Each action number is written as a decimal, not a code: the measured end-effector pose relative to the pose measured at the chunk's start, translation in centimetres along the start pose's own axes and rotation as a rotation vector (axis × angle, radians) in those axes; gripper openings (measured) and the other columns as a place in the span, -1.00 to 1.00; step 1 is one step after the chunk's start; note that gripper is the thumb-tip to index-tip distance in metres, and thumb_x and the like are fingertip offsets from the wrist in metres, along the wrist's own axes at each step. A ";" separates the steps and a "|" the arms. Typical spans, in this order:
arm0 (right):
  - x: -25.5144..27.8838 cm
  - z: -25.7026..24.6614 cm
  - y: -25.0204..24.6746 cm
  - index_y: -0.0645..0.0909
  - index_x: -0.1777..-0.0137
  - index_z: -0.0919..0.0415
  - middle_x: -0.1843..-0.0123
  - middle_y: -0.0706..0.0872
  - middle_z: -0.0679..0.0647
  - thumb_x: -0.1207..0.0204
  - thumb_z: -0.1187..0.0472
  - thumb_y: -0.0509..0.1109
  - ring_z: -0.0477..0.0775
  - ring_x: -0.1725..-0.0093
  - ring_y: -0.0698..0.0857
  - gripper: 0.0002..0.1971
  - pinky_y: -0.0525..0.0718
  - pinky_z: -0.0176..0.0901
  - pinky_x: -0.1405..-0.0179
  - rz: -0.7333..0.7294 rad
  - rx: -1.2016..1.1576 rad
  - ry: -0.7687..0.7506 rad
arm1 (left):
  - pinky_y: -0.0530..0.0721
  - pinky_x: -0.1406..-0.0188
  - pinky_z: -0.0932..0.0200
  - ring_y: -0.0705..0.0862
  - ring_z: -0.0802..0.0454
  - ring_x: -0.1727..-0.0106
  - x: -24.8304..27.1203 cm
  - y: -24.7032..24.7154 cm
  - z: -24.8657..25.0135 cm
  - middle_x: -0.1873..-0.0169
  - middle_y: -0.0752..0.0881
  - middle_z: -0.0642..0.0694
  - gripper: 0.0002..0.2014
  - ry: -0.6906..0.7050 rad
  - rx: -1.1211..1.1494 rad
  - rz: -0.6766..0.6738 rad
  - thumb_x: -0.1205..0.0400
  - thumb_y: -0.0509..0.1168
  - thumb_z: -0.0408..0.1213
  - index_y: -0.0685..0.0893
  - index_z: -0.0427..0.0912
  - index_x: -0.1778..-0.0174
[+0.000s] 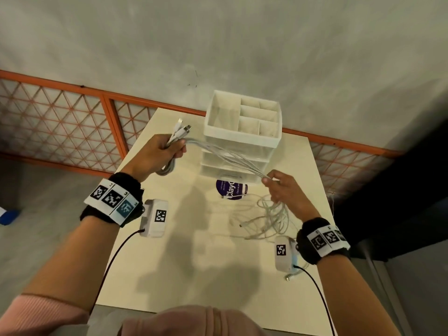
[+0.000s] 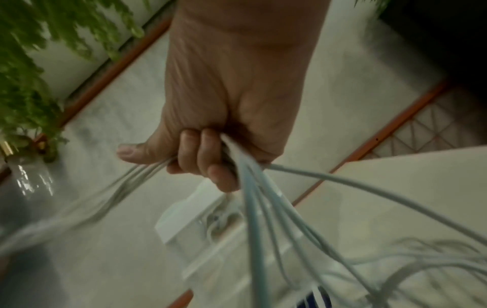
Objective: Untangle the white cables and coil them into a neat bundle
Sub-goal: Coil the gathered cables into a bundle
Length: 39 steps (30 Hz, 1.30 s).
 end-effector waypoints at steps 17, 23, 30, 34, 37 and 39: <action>-0.8 -6.8 4.7 0.56 0.29 0.12 0.62 0.53 -0.21 -0.71 0.20 0.10 -0.29 0.62 0.45 -0.65 0.34 -0.46 0.48 -0.157 0.311 -0.079 | 0.50 0.26 0.53 0.60 0.49 0.32 1.5 10.6 4.0 0.26 0.70 0.15 -0.69 0.224 -0.012 -0.271 -0.37 0.57 -0.26 0.68 -0.10 0.02; -0.9 -6.4 4.2 0.62 0.26 0.09 0.55 0.33 -0.07 -0.71 -0.05 0.08 -0.16 0.60 0.25 -0.58 0.21 -0.34 0.60 -0.176 0.043 -0.005 | 0.47 0.26 0.48 0.65 0.17 0.22 0.5 11.7 4.5 0.19 0.71 0.00 -0.83 0.292 -0.240 -0.322 -0.66 0.27 -0.21 0.65 -0.21 -0.07; -0.9 -2.2 1.3 0.60 0.01 0.32 0.15 0.67 0.05 -0.49 0.16 0.48 -0.06 0.13 0.64 -0.77 0.54 -0.21 -0.04 -0.118 0.058 -0.060 | 0.51 0.23 0.15 0.67 -0.08 0.16 -0.9 5.9 7.8 0.10 0.76 -0.25 -0.70 0.452 -0.304 0.075 -0.69 0.20 -0.21 0.60 -0.39 -0.16; -1.0 1.7 0.2 0.67 -0.16 -0.03 -0.18 0.71 -0.05 -0.49 0.11 0.48 -0.09 -0.20 0.66 -0.76 0.53 -0.20 -0.27 -0.024 0.080 0.026 | 0.39 0.26 0.66 0.59 0.19 0.17 -1.5 3.9 8.1 0.19 0.65 0.04 -0.79 0.423 -0.244 0.176 -0.68 0.23 -0.35 0.63 -0.33 -0.17; -1.0 2.7 0.5 0.71 -0.04 0.14 0.14 0.75 0.00 -0.48 0.37 0.46 -0.08 0.13 0.72 -0.82 0.68 -0.23 0.04 -0.024 -0.082 0.001 | 0.36 0.26 0.71 0.57 0.14 0.17 -1.6 3.6 7.9 0.21 0.64 0.03 -0.80 0.400 -0.233 0.192 -0.68 0.23 -0.37 0.64 -0.37 -0.15; -0.8 2.7 0.6 0.72 0.00 0.29 0.16 0.76 0.11 -0.47 0.41 0.45 -0.10 0.18 0.74 -0.86 0.71 -0.29 0.11 -0.012 -0.123 0.001 | 0.35 0.26 0.71 0.57 0.10 0.17 -1.7 3.3 7.6 0.21 0.63 0.03 -0.80 0.395 -0.228 0.217 -0.69 0.22 -0.36 0.65 -0.38 -0.13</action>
Point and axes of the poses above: each hand's wrist, its own x-axis away from the middle knuckle, its own y-axis out of the palm, z = x × y, the point moved 9 cm from there along -x, towards the middle knuckle
